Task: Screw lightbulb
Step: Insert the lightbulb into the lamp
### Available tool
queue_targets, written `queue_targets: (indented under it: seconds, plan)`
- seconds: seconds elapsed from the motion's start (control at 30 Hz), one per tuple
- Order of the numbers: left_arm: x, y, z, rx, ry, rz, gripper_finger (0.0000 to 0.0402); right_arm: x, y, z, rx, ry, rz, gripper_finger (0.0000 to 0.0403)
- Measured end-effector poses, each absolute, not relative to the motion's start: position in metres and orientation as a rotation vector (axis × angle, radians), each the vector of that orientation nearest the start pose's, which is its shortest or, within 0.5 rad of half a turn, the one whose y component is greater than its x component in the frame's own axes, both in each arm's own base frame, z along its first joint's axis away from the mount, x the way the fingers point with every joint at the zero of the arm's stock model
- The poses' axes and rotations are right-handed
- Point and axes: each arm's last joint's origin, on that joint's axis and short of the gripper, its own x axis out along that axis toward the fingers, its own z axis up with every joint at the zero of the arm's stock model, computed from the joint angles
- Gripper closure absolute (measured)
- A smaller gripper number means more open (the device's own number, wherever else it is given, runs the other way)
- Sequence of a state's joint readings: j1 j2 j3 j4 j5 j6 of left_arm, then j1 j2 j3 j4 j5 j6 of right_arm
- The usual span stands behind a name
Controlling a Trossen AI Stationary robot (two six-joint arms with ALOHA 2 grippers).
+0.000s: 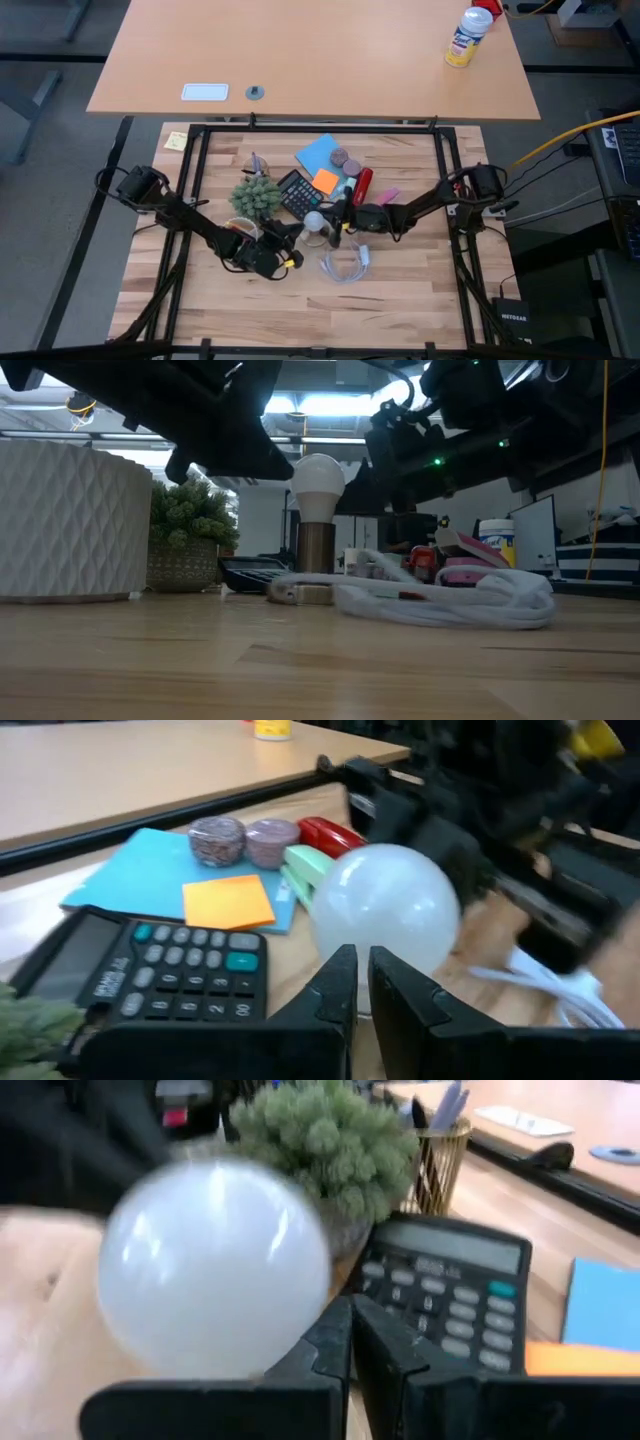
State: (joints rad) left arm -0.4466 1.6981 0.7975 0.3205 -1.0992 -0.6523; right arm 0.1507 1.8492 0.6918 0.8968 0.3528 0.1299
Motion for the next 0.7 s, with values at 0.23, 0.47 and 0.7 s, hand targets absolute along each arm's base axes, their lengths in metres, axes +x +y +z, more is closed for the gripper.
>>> queue_targets:
  seconds: [0.23,0.47,0.7]
  plan:
    - [0.301,-0.111,0.167,-0.214,0.181,0.759,0.0380,0.330,0.063,0.125,0.023,0.319,-0.184,0.0382]
    - [0.302,-0.110,0.167,-0.235,0.175,0.763,0.0380,0.323,0.086,0.125,-0.013,0.319,-0.188,0.0382]
    - [0.302,-0.110,0.167,-0.226,0.172,0.769,0.0380,0.305,0.108,0.128,-0.128,0.367,-0.352,0.0382]
